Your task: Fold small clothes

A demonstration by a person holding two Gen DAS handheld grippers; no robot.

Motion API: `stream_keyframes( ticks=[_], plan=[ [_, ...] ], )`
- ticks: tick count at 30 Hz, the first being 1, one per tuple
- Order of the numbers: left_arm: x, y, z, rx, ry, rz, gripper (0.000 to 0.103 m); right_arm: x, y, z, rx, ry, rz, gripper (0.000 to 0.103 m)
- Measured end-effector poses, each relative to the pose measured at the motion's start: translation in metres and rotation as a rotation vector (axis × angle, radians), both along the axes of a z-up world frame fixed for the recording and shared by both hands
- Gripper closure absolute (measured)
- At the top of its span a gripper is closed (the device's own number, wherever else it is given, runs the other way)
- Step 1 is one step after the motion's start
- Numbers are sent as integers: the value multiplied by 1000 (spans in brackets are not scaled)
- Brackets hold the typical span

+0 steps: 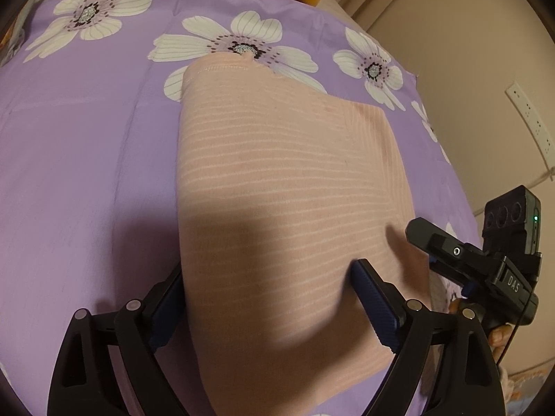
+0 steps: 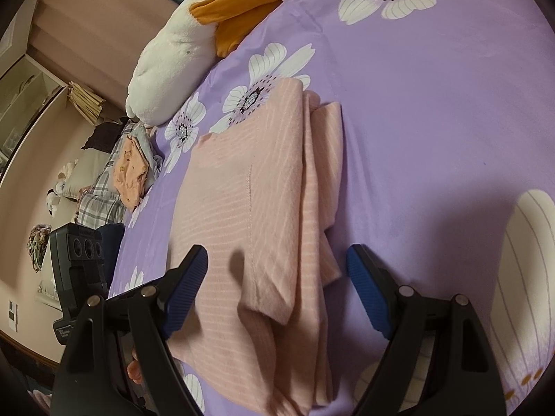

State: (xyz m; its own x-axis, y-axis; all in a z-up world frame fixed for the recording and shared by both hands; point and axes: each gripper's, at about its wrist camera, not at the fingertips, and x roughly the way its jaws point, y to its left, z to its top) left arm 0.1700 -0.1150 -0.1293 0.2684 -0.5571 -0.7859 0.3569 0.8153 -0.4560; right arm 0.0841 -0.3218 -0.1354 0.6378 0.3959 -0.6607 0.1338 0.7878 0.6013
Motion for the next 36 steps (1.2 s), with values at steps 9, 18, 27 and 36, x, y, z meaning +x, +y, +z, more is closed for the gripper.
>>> stream_keyframes(
  ticks=[9,18,27,36],
  plan=[
    [14,3,-1,-44,11,9,13,19,2,0,0,-14,18,21],
    [34,3,-2,-89,32,33,13,32,0,-5,-1,-31,19,35],
    [37,-6,-1,-48,-5,32,13,39,6,-5,-76,-29,13,52],
    [34,-8,0,-2,-27,29,18,45,25,3,-261,-23,24,59]
  ],
)
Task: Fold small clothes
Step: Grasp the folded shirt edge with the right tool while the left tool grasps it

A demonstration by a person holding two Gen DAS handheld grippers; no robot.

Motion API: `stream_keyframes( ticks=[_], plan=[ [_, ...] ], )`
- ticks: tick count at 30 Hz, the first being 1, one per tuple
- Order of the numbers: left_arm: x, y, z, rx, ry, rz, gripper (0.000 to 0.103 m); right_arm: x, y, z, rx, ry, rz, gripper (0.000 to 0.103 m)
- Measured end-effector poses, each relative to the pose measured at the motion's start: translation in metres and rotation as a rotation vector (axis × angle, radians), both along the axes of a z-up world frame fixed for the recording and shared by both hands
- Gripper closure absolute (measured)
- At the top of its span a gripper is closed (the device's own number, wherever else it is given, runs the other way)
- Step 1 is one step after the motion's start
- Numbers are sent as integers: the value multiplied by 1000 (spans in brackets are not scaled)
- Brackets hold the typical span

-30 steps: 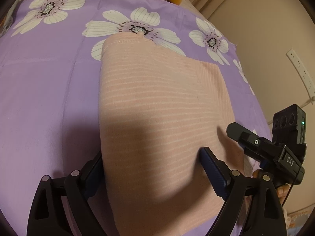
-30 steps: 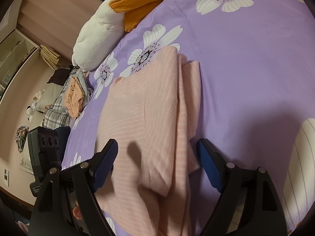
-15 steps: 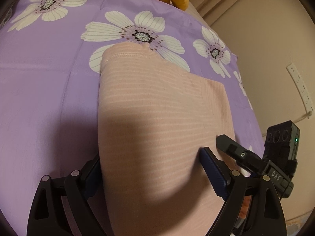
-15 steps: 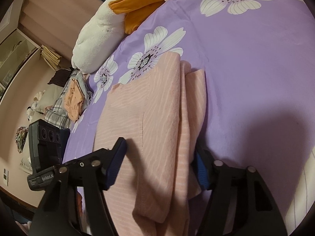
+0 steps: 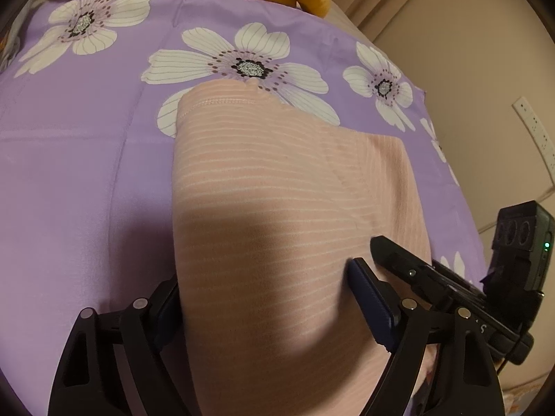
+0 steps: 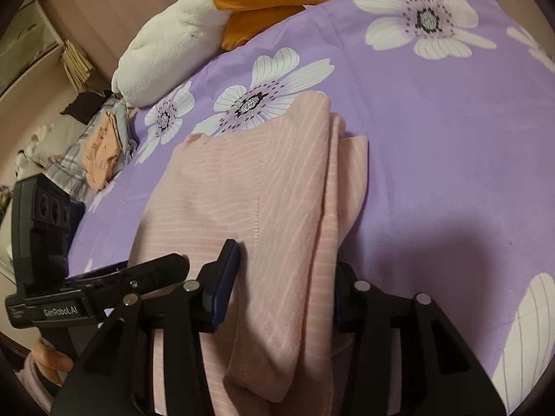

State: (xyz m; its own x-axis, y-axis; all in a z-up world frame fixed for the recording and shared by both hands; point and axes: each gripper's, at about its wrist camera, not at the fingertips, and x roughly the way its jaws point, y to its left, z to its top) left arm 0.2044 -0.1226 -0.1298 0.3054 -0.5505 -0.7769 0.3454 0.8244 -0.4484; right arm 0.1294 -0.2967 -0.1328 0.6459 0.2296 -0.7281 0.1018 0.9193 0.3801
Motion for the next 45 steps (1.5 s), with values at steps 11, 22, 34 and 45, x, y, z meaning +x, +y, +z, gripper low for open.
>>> stream_keyframes(
  ticks=[11,22,34,45],
  plan=[
    [-3,-1,2,18,-19,0,30,-4,26,12,-194,-30,-1,71],
    [-6,5,10,6,-30,4,55,-11,38,23,-274,-64,-2,77],
    [-14,8,20,2,-50,4,69,-24,48,38,-285,-102,4,79],
    [-36,20,30,0,-52,7,69,-49,62,51,-296,-123,17,79]
  ],
)
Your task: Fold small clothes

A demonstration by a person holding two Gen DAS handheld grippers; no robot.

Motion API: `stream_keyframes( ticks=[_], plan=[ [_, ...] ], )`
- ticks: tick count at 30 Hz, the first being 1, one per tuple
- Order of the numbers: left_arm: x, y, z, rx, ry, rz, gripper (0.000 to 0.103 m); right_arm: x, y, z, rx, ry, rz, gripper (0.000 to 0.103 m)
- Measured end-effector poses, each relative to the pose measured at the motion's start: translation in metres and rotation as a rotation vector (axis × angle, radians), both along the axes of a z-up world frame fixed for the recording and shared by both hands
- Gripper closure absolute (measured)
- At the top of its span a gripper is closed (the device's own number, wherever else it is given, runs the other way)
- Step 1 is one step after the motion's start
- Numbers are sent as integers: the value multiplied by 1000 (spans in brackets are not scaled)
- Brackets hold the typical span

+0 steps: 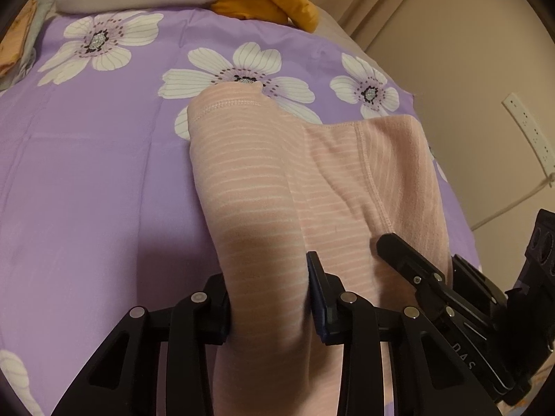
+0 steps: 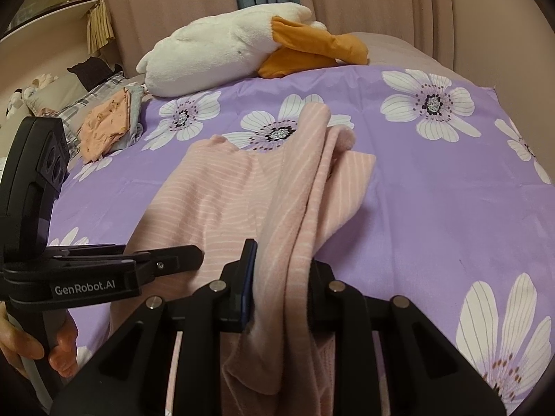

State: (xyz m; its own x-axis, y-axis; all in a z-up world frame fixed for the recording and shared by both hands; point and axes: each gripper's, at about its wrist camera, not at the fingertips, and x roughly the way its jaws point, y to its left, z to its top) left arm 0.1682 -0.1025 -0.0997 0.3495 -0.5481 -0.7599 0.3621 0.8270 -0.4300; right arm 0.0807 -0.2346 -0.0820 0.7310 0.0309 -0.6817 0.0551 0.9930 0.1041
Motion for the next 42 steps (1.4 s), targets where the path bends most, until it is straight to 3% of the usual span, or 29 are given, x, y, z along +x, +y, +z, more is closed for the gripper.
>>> stream_keyframes(
  ticks=[21,42],
  plan=[
    [-67,35,39,0,-65,7,69,-61,39,36,-35,-45,36,79],
    [-117,97,64,-19,-106,94,69,-97,102,61,-76,-79,148,79]
  ],
)
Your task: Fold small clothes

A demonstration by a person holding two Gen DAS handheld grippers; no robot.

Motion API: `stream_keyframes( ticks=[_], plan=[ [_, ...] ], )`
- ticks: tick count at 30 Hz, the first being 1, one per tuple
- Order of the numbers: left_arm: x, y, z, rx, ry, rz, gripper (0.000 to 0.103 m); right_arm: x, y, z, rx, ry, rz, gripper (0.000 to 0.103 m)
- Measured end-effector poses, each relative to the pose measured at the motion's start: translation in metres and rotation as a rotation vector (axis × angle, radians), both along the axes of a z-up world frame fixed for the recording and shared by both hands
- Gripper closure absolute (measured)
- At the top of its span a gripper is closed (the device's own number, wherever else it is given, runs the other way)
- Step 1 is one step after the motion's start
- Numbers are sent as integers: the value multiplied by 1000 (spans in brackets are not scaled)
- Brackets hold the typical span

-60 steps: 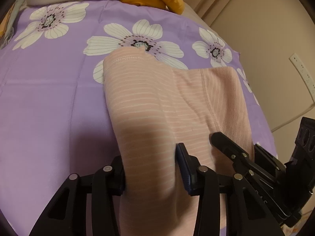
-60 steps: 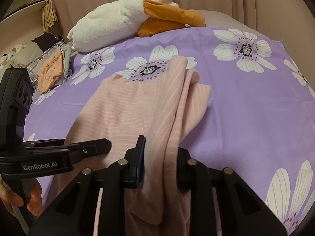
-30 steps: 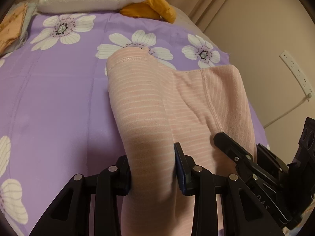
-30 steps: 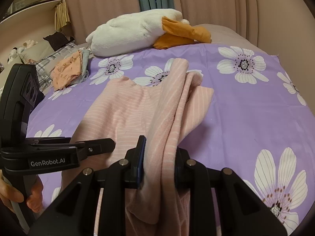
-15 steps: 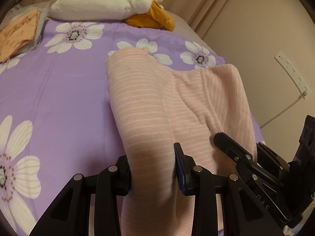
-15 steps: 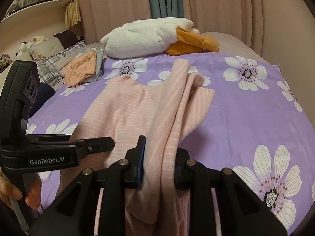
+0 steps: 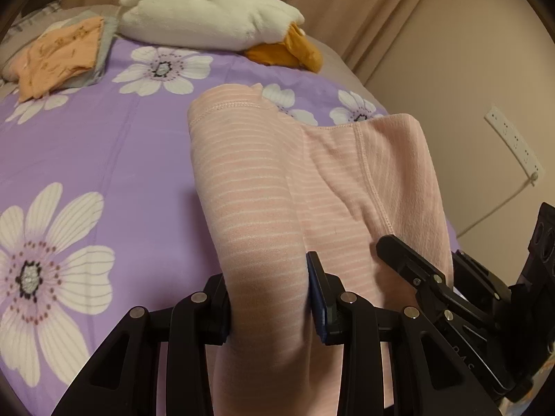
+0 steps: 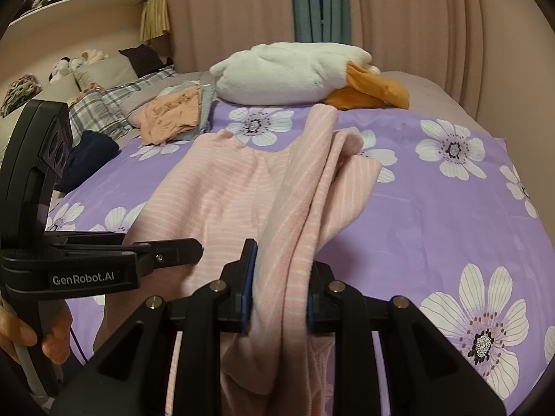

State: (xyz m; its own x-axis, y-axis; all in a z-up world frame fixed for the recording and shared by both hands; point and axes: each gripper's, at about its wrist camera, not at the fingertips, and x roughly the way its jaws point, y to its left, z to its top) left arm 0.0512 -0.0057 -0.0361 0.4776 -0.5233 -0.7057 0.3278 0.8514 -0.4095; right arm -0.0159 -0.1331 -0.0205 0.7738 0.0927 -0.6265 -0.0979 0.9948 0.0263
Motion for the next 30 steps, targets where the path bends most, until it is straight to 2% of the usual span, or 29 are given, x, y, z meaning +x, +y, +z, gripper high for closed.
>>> stream_keyframes(
  ticks=[16,30],
  plan=[
    [-24,39,18,12,-60,75,69,-4,40,16,-15,-31,91,79],
    [-18,60,26,18,-92,127,69,12,60,24,-13,-52,154,79]
  ],
)
